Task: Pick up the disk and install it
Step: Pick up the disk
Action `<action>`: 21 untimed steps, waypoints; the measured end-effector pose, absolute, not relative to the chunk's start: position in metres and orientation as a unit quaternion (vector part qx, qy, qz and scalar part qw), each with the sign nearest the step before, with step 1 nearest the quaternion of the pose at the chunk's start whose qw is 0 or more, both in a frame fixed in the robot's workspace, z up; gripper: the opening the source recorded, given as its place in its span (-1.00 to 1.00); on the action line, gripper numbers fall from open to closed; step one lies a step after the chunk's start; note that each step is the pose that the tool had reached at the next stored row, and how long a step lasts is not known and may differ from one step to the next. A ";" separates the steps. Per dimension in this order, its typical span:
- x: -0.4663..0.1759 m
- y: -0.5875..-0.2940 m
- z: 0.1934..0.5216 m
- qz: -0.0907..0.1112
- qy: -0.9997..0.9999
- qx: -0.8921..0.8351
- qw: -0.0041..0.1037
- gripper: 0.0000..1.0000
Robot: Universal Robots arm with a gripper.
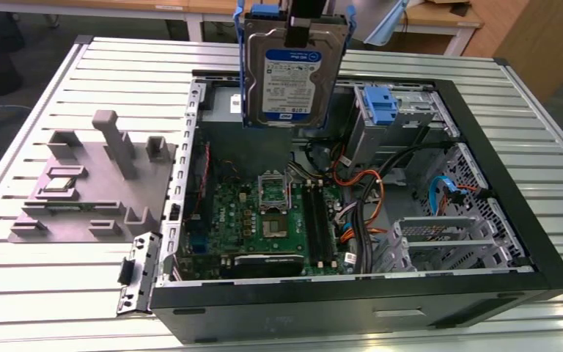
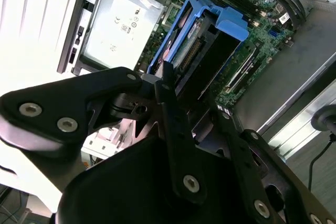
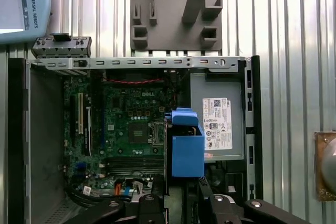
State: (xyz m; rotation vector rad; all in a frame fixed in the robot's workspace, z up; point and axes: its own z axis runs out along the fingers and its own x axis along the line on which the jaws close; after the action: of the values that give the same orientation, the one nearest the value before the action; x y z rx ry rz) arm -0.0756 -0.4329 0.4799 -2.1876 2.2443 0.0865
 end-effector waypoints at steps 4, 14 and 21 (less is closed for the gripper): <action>-0.076 -0.436 0.480 0.028 0.716 -0.698 0.003 -0.30; -0.076 -0.446 0.480 0.028 0.716 -0.698 0.003 -0.30; -0.075 -0.454 0.479 0.028 0.716 -0.698 0.003 -0.30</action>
State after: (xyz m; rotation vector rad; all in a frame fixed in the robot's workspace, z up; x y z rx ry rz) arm -0.0755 -0.4545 0.4793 -2.1875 2.2443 0.0865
